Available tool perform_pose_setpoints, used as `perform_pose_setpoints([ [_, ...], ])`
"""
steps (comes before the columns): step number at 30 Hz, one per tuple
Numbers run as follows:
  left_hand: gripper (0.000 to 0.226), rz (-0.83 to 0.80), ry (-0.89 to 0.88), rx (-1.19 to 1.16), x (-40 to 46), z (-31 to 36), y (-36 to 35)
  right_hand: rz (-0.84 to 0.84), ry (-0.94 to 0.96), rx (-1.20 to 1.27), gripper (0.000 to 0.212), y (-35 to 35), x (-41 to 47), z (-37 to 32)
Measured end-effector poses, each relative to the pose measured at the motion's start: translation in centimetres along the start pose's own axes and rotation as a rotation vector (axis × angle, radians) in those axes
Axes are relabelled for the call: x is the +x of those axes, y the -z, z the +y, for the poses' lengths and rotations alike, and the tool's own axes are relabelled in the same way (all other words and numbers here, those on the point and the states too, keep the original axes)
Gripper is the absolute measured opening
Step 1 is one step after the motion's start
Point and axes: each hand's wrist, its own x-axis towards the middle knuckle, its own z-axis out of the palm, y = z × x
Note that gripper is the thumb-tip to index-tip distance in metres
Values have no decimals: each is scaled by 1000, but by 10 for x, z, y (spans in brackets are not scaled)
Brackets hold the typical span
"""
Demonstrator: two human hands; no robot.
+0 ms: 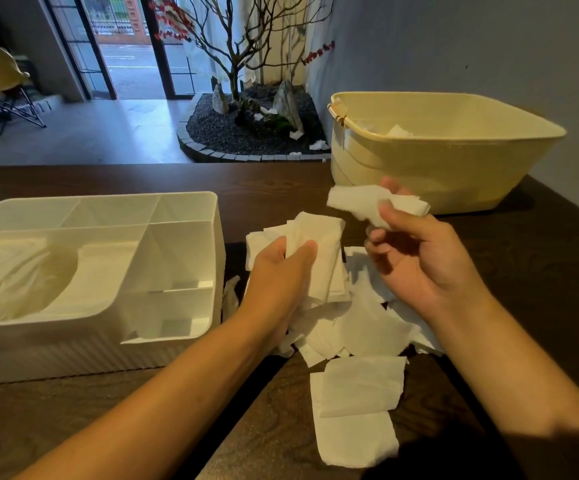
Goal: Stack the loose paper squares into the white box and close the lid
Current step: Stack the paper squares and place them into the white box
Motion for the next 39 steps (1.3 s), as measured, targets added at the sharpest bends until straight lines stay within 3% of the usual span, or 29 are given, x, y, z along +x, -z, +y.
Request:
perform_pose_setpoints([
  [5,30,24,-92,-77,1,5,1,-52,33,-567,56,4,1,2],
  [9,29,26,-93,-97,2,3,2,56,134,-941,53,4,0,5],
  [14,32,70,-171,-11,4,2,4,18,124,-1046,20,7,-4,10],
  [19,25,80,-295,85,3,0,3,-27,66,-919,16,6,-6,8],
  [21,21,91,-343,132,0,0,3,-11,229,-1161,14,9,-4,9],
  [23,18,111,-381,177,0,0,4,-37,332,-1323,25,8,-3,8],
  [27,15,163,-424,226,2,0,4,-118,232,-1193,35,4,-5,7],
  [31,20,170,-488,295,1,0,5,-133,35,-876,21,-2,-11,3],
  [34,27,151,-494,291,-1,0,5,-110,-99,-787,10,-1,-12,1],
  [36,29,144,-486,281,-2,0,5,-100,-9,-903,6,1,-10,5],
  [39,30,173,-481,251,-2,-1,5,-120,331,-1141,2,4,-7,6],
])
